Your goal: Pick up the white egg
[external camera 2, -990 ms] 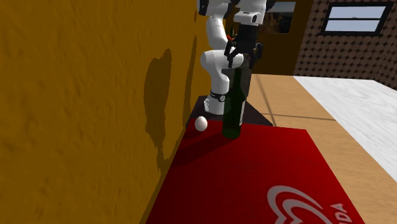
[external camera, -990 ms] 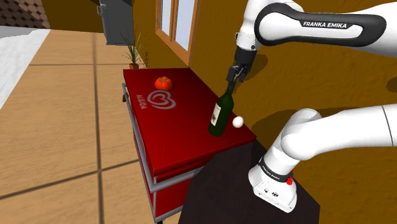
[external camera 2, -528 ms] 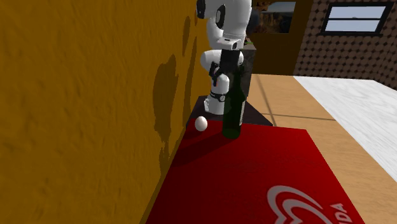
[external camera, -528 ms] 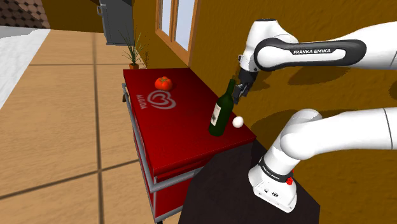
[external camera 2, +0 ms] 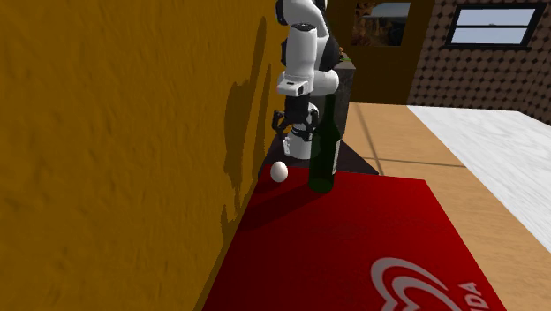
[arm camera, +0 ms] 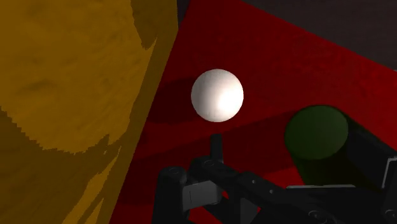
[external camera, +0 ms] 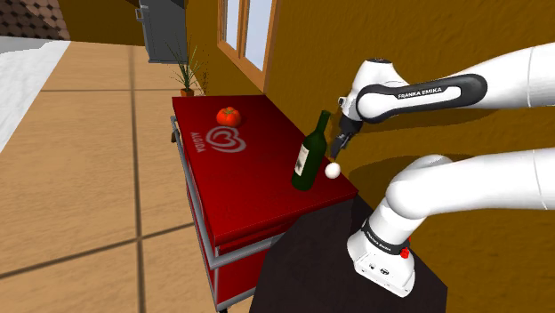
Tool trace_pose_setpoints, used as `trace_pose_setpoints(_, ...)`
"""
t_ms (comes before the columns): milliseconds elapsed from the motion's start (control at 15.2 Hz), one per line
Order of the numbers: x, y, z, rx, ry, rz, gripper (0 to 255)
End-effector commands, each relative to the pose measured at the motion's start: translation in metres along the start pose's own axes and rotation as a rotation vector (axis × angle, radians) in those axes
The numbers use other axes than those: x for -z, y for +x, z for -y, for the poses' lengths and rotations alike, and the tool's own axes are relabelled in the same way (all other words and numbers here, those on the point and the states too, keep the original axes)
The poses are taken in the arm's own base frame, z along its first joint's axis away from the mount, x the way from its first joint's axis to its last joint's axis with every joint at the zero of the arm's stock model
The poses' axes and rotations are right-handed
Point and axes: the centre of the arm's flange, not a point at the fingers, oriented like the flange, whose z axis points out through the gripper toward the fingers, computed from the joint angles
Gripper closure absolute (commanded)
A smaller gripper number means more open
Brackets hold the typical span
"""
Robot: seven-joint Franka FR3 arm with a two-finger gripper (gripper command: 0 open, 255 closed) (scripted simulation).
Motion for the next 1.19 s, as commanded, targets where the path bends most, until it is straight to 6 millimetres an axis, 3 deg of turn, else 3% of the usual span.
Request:
trace_pose_setpoints(0,-0.022,-0.007,-0.016,0.015,0.007,-0.008,0)
trace_pose_setpoints(330,-0.079,-0.020,-0.050,0.046,0.022,-0.014,0)
trace_pose_setpoints(858,-0.121,-0.021,-0.050,0.047,0.023,-0.014,0)
trace_pose_setpoints(990,-0.121,-0.021,-0.050,0.047,0.023,-0.014,0)
trace_pose_setpoints(1056,-0.121,-0.022,-0.050,0.047,0.023,-0.014,255)
trace_pose_setpoints(1122,-0.121,-0.022,-0.050,0.047,0.023,-0.014,255)
